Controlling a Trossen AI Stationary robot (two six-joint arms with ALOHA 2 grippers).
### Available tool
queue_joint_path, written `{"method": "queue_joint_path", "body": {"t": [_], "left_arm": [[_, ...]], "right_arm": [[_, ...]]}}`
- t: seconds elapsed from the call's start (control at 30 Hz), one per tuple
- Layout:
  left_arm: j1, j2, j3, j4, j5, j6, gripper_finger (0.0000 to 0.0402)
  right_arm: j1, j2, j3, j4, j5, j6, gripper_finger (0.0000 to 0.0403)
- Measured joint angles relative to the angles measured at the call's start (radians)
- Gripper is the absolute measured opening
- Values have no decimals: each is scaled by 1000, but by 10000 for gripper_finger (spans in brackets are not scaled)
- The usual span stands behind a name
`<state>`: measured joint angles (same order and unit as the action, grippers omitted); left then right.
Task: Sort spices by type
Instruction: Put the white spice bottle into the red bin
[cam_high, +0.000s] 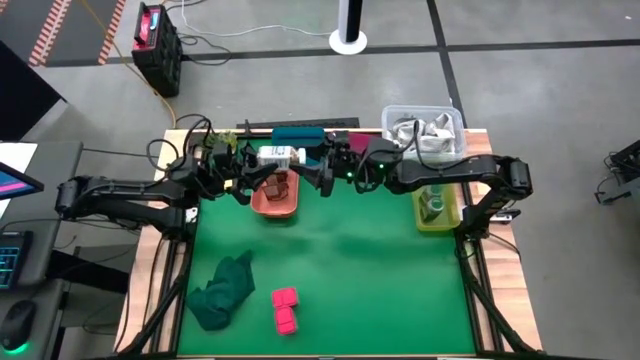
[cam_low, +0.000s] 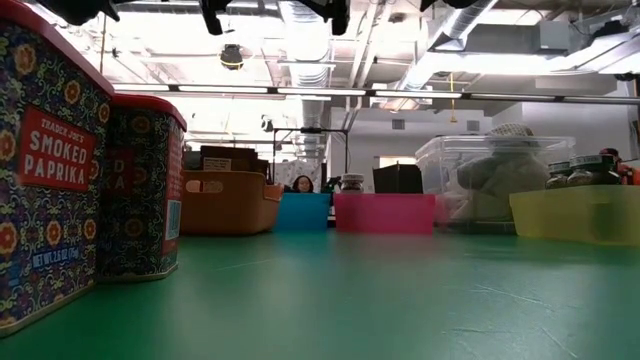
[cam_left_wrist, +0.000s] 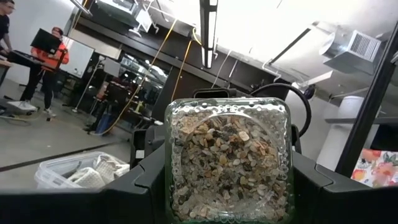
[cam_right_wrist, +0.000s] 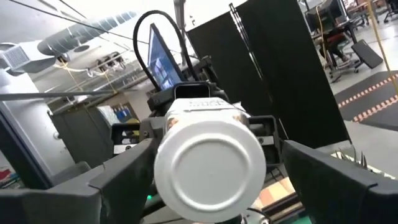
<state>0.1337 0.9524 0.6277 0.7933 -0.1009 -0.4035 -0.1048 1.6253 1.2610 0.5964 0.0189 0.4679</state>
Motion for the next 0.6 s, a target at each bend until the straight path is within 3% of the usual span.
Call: {"method": "queue_joint_path", "body": {"t": [0.23, 0.6], "left_arm": [[0, 0, 0, -24, 0, -1, 195], [0, 0, -1, -78, 4, -17, 195]], "right_arm": [[-1, 0, 0, 0, 0, 1, 345], [-1, 0, 0, -26, -24, -6, 265]]}}
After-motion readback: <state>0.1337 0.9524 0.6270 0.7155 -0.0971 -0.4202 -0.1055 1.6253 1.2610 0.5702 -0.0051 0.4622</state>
